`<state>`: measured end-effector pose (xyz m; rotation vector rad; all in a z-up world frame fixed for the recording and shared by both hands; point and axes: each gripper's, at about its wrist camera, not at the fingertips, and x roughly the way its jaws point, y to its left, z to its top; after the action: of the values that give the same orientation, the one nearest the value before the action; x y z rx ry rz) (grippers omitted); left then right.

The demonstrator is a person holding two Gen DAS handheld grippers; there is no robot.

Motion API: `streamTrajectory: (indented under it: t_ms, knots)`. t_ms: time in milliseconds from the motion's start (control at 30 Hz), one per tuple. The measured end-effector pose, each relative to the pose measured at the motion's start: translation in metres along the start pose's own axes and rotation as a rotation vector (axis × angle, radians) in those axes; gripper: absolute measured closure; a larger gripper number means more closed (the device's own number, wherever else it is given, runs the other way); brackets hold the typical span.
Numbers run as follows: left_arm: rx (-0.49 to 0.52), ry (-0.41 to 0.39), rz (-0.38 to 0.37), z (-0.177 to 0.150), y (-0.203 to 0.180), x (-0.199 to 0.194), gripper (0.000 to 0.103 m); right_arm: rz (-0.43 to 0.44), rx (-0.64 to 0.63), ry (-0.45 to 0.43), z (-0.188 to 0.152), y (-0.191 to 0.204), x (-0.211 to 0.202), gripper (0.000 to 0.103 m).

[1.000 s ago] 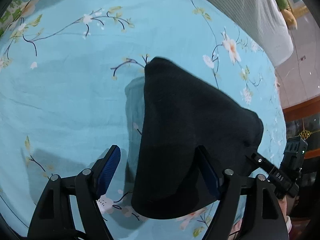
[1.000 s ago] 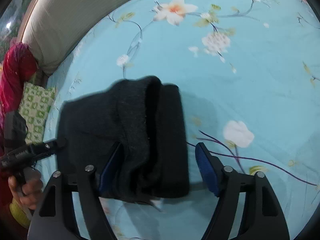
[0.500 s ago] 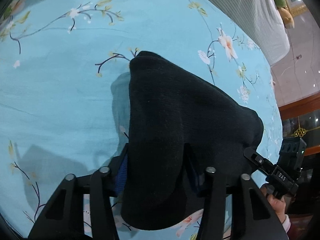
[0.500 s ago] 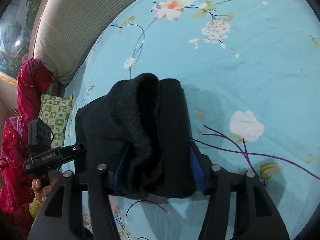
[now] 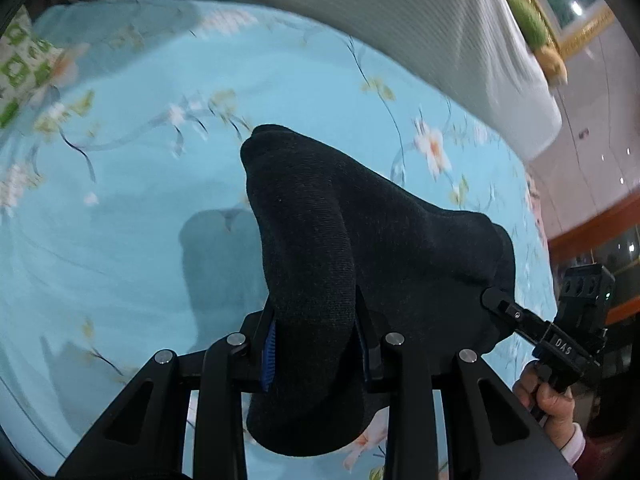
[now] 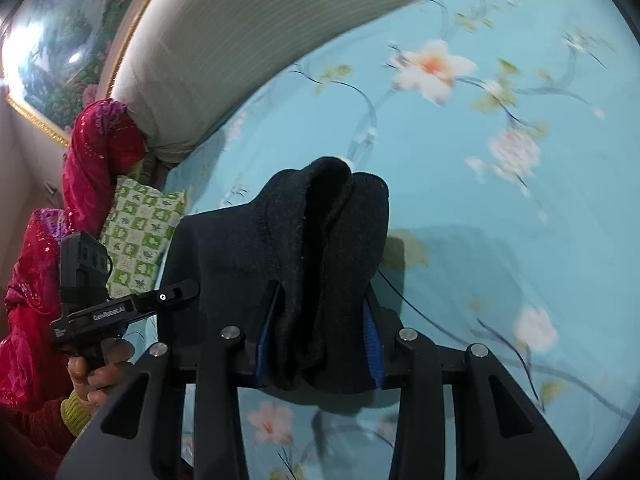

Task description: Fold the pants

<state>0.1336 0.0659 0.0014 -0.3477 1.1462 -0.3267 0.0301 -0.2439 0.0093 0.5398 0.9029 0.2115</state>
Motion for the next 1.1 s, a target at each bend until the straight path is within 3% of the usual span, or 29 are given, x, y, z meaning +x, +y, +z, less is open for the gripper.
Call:
streamTrajectory:
  t_ms: [233,533,833,1100]
  knots:
    - [-0.044,-0.043,0.055,0.021,0.029,-0.007,0.073,0.041,-0.073,0.028,0.03,0.027,0.04,0.064]
    - [-0.06,-0.036,0.124,0.021,0.059,0.014,0.075,0.014,-0.133,0.089,0.034,0.035,0.079,0.063]
    - [-0.074,-0.024,0.13,0.016,0.067,0.03,0.056,-0.02,-0.073,0.136,0.03,0.007,0.093,0.049]
    - [-0.094,-0.026,0.151,0.008,0.065,0.02,0.04,-0.078,-0.113,0.121,0.03,0.024,0.083,0.046]
